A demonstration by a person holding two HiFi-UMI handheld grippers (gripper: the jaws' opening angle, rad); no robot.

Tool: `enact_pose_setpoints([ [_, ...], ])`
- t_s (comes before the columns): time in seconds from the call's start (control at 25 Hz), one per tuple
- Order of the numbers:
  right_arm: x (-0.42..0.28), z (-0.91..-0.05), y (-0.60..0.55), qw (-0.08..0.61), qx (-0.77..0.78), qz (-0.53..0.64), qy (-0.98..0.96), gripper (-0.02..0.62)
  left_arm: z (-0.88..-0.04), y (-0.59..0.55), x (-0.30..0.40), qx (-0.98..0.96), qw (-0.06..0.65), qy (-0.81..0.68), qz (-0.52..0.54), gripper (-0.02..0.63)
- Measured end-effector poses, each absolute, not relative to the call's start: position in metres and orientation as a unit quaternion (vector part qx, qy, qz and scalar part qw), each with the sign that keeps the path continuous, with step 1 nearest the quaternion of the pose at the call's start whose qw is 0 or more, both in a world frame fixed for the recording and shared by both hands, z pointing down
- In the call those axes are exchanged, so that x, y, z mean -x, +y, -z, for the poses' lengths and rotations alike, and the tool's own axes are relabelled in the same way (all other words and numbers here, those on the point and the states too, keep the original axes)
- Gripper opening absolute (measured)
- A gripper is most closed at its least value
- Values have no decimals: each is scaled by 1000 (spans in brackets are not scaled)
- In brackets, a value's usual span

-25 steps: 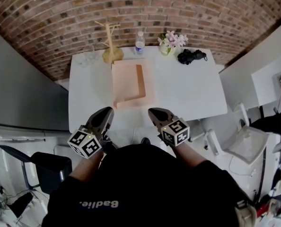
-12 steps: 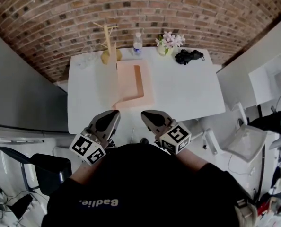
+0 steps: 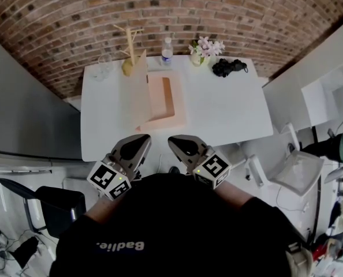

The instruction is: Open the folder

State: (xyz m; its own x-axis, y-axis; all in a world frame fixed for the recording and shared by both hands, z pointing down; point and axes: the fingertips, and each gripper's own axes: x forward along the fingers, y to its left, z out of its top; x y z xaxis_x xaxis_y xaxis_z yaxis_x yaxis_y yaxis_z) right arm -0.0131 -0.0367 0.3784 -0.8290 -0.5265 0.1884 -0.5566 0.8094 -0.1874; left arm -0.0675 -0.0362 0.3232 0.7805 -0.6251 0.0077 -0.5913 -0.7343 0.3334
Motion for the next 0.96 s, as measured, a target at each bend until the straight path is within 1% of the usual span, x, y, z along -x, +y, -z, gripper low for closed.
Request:
enact_pose_setpoints([
  [0.48, 13, -378, -35, 62, -292, -124, -946, 29, -324, -31, 65, -936, 146, -318, 46, 3],
  [0.68, 13, -377, -34, 63, -294, -125, -945, 29, -322, -30, 64, -934, 153, -320, 46, 3],
  [0.96, 11, -379, -35, 61, -298, -124, -944, 29, -325, -29, 63, -937, 146, -315, 40, 3],
])
